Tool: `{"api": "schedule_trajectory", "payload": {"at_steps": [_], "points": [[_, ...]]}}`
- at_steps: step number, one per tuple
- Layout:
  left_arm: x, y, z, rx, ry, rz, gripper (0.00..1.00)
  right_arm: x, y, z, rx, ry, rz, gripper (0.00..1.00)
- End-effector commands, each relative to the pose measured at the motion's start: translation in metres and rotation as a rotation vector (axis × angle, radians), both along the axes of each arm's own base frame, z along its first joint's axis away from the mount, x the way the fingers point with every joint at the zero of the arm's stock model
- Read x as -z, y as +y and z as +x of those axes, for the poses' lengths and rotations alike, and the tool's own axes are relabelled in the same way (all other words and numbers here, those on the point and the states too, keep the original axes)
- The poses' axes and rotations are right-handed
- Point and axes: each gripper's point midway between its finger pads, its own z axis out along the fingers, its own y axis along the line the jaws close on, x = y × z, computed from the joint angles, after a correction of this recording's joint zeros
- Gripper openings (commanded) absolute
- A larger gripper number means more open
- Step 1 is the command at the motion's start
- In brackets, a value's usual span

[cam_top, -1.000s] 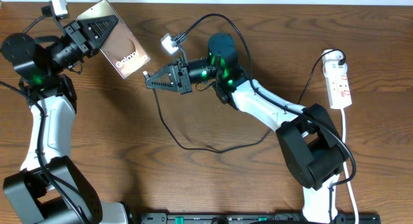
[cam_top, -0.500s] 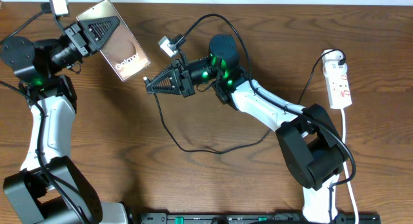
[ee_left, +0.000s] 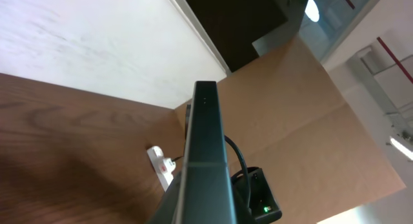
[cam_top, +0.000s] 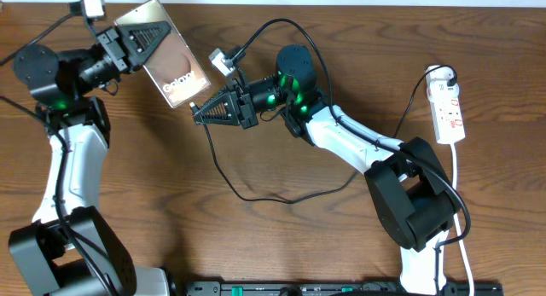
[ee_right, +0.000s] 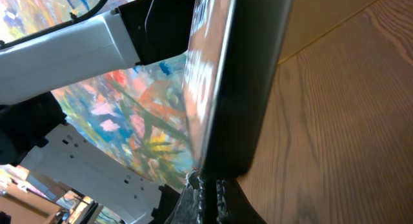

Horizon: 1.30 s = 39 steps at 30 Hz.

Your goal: Plug charger to phone and switch on socket

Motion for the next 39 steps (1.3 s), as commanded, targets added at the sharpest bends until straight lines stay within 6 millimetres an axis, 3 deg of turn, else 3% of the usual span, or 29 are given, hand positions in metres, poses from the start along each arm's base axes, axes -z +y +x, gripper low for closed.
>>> {"api": "schedule_trajectory", "payload": {"at_steps": [1,13,39], "points": [[-0.01,0.001,0.001,-0.019,-0.034,0.004,0.07,-0.005,0.003,-0.001,0.005,-0.044,0.023,0.01],[-0.009,0.005,-0.001,-0.021,-0.087,0.046,0.07,-0.005,0.003,-0.001,0.003,-0.067,0.032,0.01],[0.0,0.0,-0.009,0.046,-0.032,0.047,0.07,-0.006,0.002,0.003,0.021,-0.087,0.041,0.01]]}}
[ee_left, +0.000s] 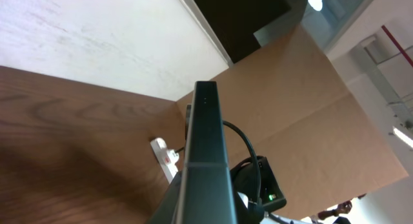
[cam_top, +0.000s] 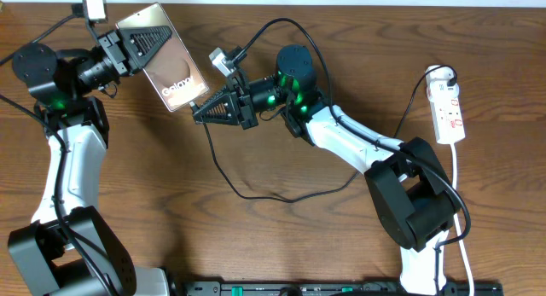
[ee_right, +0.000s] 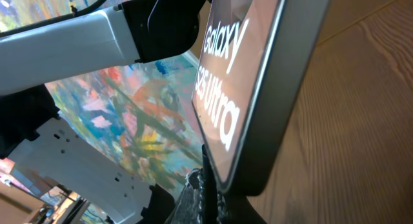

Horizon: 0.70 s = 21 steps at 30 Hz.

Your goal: Plug charger to phone and switch on socket

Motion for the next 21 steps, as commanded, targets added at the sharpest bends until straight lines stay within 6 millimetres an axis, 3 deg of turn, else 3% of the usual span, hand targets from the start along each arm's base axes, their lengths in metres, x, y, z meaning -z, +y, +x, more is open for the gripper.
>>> {"api": "schedule_trajectory", "payload": {"at_steps": [1,21], "points": [[-0.0068,-0.0007,-0.0044,0.018,-0.029,0.018,0.07,-0.0053,0.0014,0.0014,0.009,-0.03,0.017,0.01],[-0.0065,-0.0015,-0.005,0.023,-0.029,0.019,0.07,-0.0052,0.0033,0.0087,0.051,-0.005,0.01,0.01]]}}
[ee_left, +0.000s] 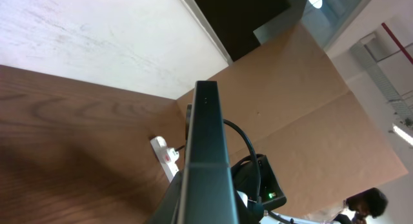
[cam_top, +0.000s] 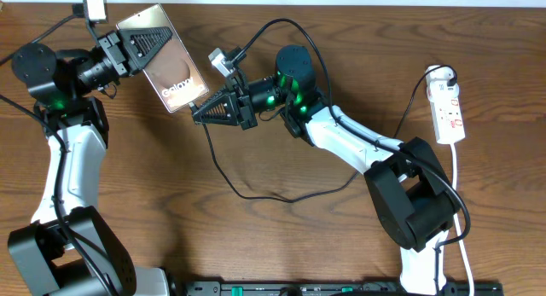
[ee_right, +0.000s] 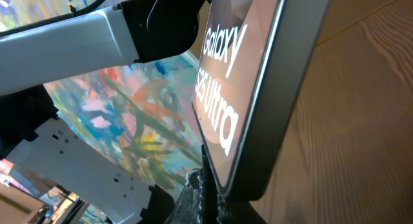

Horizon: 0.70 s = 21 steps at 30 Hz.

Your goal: Plug charger to phone and switch on socket

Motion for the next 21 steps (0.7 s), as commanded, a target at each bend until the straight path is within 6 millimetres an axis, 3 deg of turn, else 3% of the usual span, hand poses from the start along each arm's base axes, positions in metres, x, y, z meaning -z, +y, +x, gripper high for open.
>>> {"api": "schedule_trajectory", "payload": {"at_steps": [1,21], "points": [[-0.007,-0.001,-0.004,0.014,-0.027,0.015,0.07,-0.006,0.003,0.008,0.045,-0.006,0.011,0.01],[-0.005,-0.016,-0.011,0.081,-0.077,0.054,0.07,-0.005,0.004,0.013,0.074,0.037,-0.003,0.01]]}}
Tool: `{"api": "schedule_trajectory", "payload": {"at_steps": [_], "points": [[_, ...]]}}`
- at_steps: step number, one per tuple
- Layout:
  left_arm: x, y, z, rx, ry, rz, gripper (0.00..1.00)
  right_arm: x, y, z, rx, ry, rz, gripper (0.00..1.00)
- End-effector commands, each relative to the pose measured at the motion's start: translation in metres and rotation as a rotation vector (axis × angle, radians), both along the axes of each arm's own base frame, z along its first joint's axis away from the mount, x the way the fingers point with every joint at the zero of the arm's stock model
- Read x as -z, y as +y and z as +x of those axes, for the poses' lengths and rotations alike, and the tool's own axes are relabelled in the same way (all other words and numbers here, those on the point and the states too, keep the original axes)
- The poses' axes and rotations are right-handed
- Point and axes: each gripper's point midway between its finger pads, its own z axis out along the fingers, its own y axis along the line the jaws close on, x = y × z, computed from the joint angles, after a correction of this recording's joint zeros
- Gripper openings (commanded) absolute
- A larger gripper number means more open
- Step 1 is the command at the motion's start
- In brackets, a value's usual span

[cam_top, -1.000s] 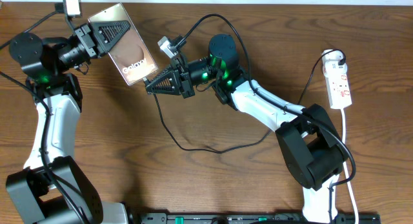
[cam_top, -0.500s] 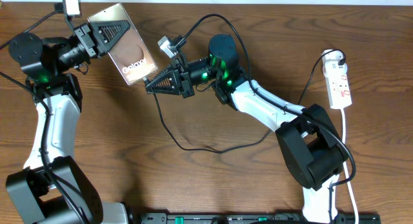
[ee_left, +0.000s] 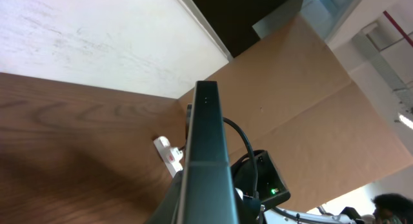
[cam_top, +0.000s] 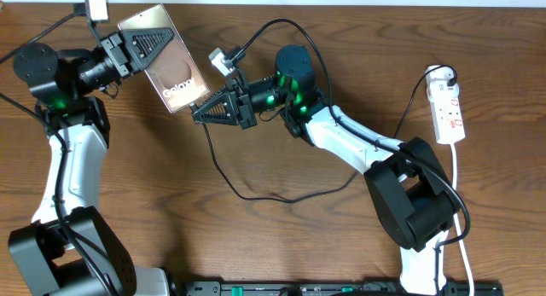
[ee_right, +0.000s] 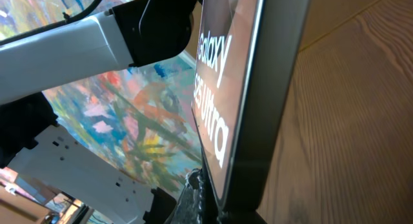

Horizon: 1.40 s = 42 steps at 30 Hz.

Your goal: Plug charger to phone and switch on socket

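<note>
The phone (cam_top: 175, 70), its lit screen reading Galaxy S25 Ultra, is held off the table at the upper left by my left gripper (cam_top: 136, 44), shut on its upper end. The left wrist view shows the phone (ee_left: 206, 140) edge-on between the fingers. My right gripper (cam_top: 203, 113) is shut on the charger plug right at the phone's lower end. In the right wrist view the phone (ee_right: 248, 88) fills the middle and its bottom edge sits on the fingertips (ee_right: 201, 197); the plug is mostly hidden there. The white socket strip (cam_top: 450, 108) lies at the far right.
The black charger cable (cam_top: 256, 196) loops from the right gripper across the table's middle and over the right arm to the strip. The strip (ee_left: 169, 158) also shows in the left wrist view. A black rail (cam_top: 341, 288) runs along the near edge.
The phone has turned slightly, so the right wrist view sees its screen more edge-on. In the overhead view it has shifted a little to the right. The right gripper has not moved.
At first the phone hung lower, close over the right gripper's tip and edge-on to the right wrist camera. Then it was a little higher and further left, screen facing that camera. It stayed so, and now it is turned slightly. Both grippers kept their holds.
</note>
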Motion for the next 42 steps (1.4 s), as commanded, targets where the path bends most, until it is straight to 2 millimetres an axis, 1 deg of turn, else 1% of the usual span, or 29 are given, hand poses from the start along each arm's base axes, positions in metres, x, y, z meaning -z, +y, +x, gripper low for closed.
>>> {"api": "schedule_trajectory", "payload": {"at_steps": [1,17,26,36,42], "points": [[-0.005,-0.012,-0.01,0.068,-0.035,0.029,0.07,-0.007,0.004,0.012,0.068,0.001,0.013,0.01],[0.0,-0.019,-0.024,0.162,-0.044,0.062,0.07,-0.008,0.006,0.019,0.114,-0.002,0.02,0.01],[0.0,-0.019,-0.024,0.161,-0.046,0.062,0.07,-0.011,0.007,0.03,0.175,-0.011,0.036,0.01],[0.0,-0.02,-0.026,0.169,-0.064,0.073,0.08,-0.018,0.004,0.035,0.201,-0.041,0.066,0.01],[0.0,-0.031,-0.028,0.197,-0.073,0.076,0.07,-0.02,0.004,0.041,0.232,-0.044,0.074,0.01]]}}
